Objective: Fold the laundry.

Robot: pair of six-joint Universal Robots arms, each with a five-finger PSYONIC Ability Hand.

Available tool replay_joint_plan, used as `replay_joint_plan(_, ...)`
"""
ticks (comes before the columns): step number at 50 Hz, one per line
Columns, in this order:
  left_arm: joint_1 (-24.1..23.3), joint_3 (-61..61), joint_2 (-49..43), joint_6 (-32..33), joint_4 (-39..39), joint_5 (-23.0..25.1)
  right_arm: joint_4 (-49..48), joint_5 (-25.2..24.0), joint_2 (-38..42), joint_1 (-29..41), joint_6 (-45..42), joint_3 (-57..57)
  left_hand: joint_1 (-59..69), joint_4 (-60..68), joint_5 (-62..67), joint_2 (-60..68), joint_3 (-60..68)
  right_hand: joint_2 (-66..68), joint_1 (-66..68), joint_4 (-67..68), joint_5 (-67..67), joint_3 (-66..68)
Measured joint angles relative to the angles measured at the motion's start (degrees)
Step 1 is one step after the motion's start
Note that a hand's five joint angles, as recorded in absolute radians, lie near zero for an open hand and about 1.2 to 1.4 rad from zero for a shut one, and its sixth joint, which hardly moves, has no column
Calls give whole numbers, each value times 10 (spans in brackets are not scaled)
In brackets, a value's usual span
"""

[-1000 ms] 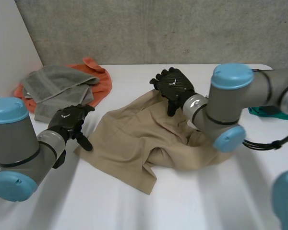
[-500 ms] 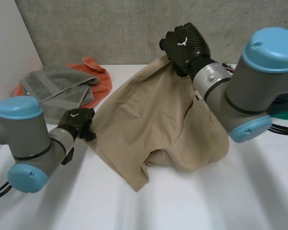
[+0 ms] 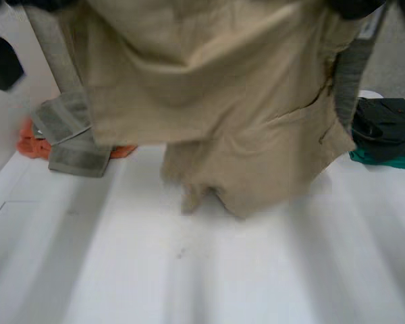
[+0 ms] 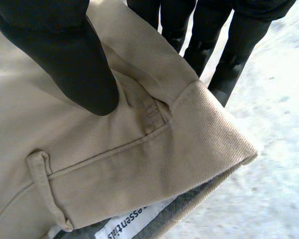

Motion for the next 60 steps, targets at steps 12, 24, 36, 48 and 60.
replay_joint_plan(12,2,70,124,-1,-38,-2,107,5,-153,-13,11,-23,0,2,0,1,1,0,0,0,0,1)
replay_joint_plan(24,5,103,-49,6,-36,0,140,5,-24,-46,86,-12,0,2,0,1,1,0,0,0,0,1)
replay_joint_plan(36,2,226,-374,73,16,1,9,23,223,-42,147,-41,0,2,0,1,1,3,0,0,0,1)
replay_joint_plan(48,6,386,-587,118,130,-1,-287,115,455,2,121,-123,-553,-523,-497,-525,-513,-533,-493,-534,-492,-532)
replay_joint_plan(60,-1,268,-461,114,127,-14,-206,74,341,-3,103,-73,-562,-570,-525,-567,-561,-552,-500,-563,-502,-556)
